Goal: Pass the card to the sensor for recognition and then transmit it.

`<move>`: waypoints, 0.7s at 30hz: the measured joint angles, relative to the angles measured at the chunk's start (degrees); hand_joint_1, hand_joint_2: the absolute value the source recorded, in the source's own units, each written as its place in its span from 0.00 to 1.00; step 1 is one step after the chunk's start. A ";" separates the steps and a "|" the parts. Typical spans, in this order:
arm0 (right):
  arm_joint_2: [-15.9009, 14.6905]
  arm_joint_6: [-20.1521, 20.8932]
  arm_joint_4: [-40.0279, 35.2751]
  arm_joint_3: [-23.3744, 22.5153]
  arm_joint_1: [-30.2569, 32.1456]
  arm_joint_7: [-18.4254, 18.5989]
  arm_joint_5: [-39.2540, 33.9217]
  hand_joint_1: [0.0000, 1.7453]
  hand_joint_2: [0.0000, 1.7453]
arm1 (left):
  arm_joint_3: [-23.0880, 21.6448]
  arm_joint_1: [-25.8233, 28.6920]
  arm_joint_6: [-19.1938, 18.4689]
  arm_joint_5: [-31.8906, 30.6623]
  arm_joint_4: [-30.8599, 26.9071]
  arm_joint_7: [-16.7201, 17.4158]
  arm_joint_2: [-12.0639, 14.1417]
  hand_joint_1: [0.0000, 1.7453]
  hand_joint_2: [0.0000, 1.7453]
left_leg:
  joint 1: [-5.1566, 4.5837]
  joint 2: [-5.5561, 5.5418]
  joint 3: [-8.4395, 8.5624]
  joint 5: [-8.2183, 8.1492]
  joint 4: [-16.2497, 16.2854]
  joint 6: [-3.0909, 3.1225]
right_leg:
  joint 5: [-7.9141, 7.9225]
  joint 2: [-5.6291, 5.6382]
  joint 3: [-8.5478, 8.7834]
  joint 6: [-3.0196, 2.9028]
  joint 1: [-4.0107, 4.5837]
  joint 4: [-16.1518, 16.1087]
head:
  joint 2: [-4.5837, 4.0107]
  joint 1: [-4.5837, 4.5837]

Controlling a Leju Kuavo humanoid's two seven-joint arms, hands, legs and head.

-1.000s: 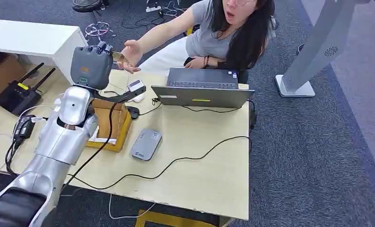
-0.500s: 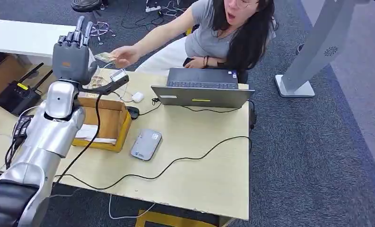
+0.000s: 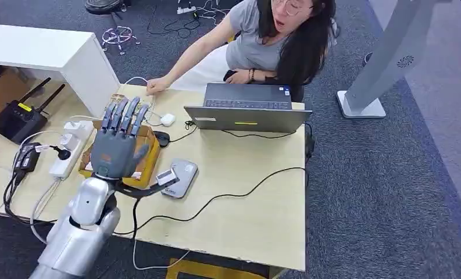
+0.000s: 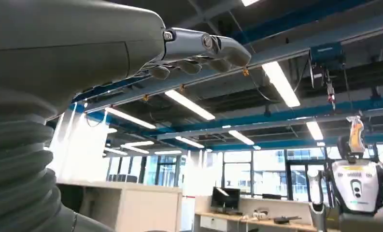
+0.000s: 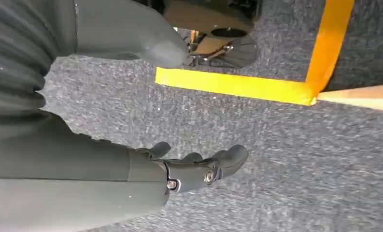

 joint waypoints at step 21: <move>0.00 -0.61 0.09 -2.99 0.68 -0.26 0.37 0.00 1.00 | 5.48 18.77 -21.43 5.01 -13.26 7.10 4.96 0.00 1.00 | 0.07 -0.30 0.09 0.04 0.01 -0.04 | -0.08 -0.40 0.14 0.00 0.13 0.01 | 0.00 -0.15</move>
